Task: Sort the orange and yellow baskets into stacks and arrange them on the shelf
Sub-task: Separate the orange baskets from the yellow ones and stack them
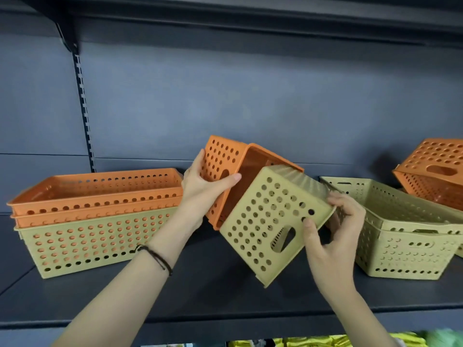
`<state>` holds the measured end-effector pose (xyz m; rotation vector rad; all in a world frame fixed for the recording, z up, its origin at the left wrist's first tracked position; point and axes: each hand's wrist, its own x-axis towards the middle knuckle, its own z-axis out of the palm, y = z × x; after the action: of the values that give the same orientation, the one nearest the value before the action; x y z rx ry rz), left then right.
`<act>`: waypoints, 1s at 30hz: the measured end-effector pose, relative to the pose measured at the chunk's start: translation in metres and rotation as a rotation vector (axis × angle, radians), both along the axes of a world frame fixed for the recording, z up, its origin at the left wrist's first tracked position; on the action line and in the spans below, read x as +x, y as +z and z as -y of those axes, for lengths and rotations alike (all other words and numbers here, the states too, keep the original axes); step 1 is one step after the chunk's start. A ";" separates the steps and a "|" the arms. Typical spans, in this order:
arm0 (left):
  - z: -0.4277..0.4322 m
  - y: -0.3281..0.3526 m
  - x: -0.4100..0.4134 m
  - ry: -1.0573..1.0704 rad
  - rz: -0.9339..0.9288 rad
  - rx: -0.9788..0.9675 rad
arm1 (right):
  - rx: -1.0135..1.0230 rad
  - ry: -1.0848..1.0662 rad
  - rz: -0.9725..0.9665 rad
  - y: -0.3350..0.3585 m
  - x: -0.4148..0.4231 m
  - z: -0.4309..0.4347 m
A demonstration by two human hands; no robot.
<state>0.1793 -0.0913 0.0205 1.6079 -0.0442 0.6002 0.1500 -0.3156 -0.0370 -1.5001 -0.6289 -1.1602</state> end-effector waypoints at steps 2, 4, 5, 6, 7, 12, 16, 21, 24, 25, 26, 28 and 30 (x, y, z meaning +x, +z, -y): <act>0.010 0.009 0.004 0.006 0.031 -0.015 | 0.079 0.075 -0.115 0.002 -0.006 -0.001; 0.019 0.020 0.006 0.011 0.062 0.011 | 0.173 0.165 -0.228 0.004 -0.008 0.002; 0.020 0.024 0.006 0.014 0.070 0.017 | 0.202 0.185 -0.238 0.006 -0.009 0.004; 0.019 0.029 0.005 0.017 0.076 0.012 | 0.217 0.181 -0.224 0.010 -0.009 0.007; 0.015 0.033 0.004 0.024 0.080 -0.001 | 0.218 0.157 -0.196 0.014 -0.010 0.010; -0.012 0.056 -0.017 0.042 0.215 -0.127 | -0.010 -0.040 -0.090 0.018 -0.008 0.022; -0.029 0.075 -0.039 0.034 0.320 -0.274 | -0.325 0.009 -0.039 0.011 -0.001 0.018; -0.054 0.082 -0.065 0.097 0.328 -0.446 | -0.741 0.184 -0.058 0.026 0.008 0.005; -0.070 0.083 -0.082 0.089 0.218 -0.569 | -0.891 0.228 -0.142 0.035 0.013 -0.010; -0.076 0.082 -0.085 0.099 0.176 -0.603 | -0.971 0.228 -0.174 0.037 0.015 -0.015; -0.082 0.082 -0.089 0.107 0.139 -0.649 | -1.068 0.220 -0.202 0.039 0.019 -0.020; -0.094 0.080 -0.093 0.081 0.086 -0.760 | -1.258 0.209 -0.237 0.038 0.025 -0.032; -0.109 0.076 -0.096 0.027 0.028 -0.801 | -1.356 0.218 -0.276 0.036 0.027 -0.043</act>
<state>0.0838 0.0181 0.0970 0.8238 0.1789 0.5624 0.1773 -0.2724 -0.0011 -2.5267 -1.4808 -0.2175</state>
